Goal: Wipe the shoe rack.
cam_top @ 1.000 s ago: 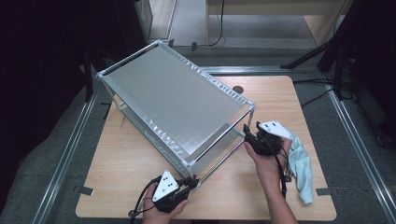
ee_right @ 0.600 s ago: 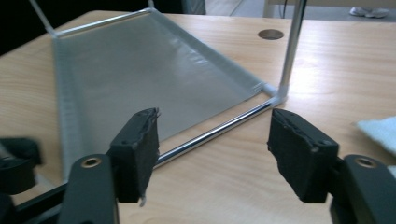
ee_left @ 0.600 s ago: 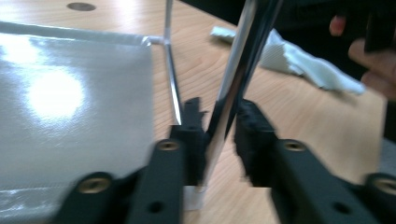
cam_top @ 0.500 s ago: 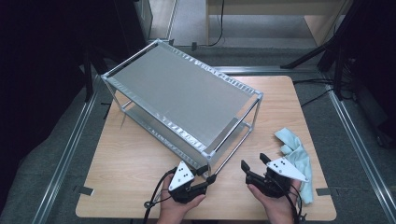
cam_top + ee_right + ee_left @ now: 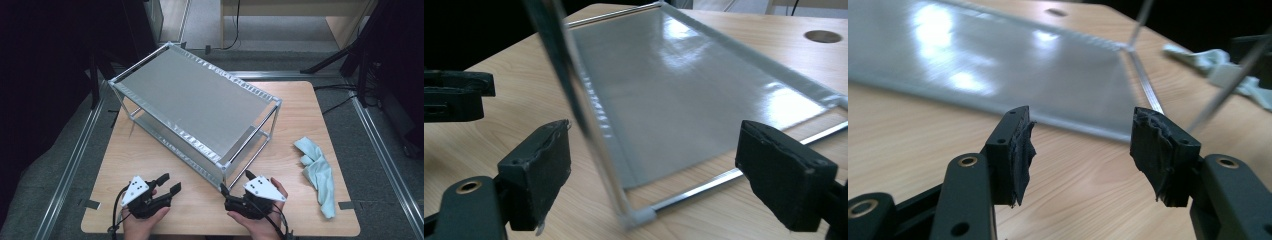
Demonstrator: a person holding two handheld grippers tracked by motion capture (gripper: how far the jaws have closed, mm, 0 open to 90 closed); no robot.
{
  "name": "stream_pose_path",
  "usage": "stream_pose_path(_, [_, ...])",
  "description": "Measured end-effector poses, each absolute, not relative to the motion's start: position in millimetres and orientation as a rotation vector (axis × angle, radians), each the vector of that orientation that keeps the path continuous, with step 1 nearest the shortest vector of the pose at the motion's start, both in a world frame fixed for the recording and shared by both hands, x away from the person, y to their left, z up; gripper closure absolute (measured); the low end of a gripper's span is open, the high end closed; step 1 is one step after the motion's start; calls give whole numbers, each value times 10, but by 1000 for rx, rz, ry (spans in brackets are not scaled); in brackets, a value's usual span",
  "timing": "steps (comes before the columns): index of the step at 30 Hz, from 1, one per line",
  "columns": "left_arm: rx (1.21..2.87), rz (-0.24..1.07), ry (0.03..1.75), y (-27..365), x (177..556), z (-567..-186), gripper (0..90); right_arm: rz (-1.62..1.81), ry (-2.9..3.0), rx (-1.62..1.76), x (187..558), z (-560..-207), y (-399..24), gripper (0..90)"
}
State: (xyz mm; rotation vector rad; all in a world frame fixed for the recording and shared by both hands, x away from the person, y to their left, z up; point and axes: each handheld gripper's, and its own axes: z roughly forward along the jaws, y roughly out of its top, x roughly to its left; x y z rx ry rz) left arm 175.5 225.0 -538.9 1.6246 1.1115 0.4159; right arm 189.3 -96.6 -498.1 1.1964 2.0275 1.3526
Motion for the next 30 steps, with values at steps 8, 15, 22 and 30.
stream_pose_path(8, [1570, 478, 1203, 2561, 1812, -5426, 423, 1363, 2013, 1161, 1951, -5006, -798, 650])
stream_pose_path(15, [1534, 516, 1270, 2751, 1868, -5469, 426, 1350, 2022, 1123, 1901, -5020, -920, 796])
stream_pose_path(22, [1494, 539, 1320, 2887, 1970, -5475, 426, 1355, 1999, 1134, 1756, -5028, -1302, 795])
stream_pose_path(30, [1465, 635, 1357, 3055, 2284, -5385, 456, 1321, 1920, 1257, 1659, -4999, -1785, 787])
